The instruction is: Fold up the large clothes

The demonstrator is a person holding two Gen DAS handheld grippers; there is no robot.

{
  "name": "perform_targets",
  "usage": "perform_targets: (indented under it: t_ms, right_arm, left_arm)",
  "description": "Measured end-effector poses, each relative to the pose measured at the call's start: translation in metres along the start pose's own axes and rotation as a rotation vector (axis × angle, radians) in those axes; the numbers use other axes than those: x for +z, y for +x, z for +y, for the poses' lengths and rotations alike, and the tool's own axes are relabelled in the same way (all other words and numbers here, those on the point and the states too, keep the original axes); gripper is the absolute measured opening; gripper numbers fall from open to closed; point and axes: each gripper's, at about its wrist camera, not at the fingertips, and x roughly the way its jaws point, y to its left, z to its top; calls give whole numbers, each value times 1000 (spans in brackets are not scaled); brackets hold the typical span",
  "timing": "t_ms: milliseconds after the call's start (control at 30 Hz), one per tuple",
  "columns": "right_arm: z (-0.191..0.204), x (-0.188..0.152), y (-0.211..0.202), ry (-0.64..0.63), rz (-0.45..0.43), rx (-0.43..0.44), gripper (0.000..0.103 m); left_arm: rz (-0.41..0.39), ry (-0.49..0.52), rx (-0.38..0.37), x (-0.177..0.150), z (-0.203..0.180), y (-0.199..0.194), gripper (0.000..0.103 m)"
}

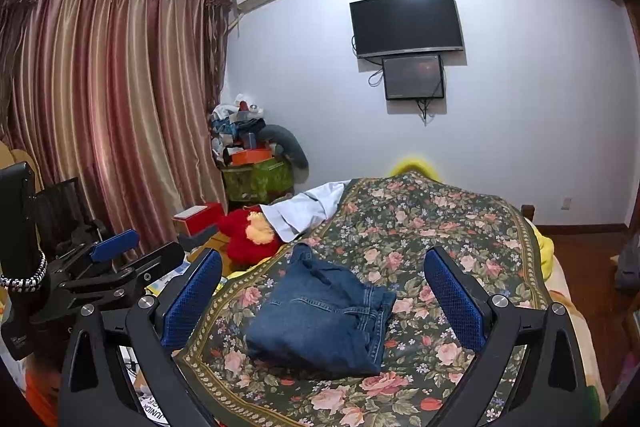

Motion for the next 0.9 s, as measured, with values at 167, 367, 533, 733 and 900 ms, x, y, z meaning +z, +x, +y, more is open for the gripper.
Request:
perform_targets:
  t_ms: [167, 367, 533, 733, 900]
  right_arm:
    - [-2, 3, -1, 1, -2, -1, 101]
    - [-3, 2, -1, 1, -2, 1, 101]
    - [-3, 3, -1, 1, -2, 0, 101]
    - [-4, 6, -2, 5, -7, -3, 101]
    - [-5, 6, -3, 6, -8, -4, 101]
  left_arm:
    - [-6, 0, -3, 1, -1, -1, 92]
    - [-12, 6, -7, 2, -4, -1, 93]
    - [-13, 9, -11, 3, -6, -2, 93]
    - [-12, 9, -14, 2, -7, -2, 94]
    - [-9, 3, -29, 3, -6, -2, 94]
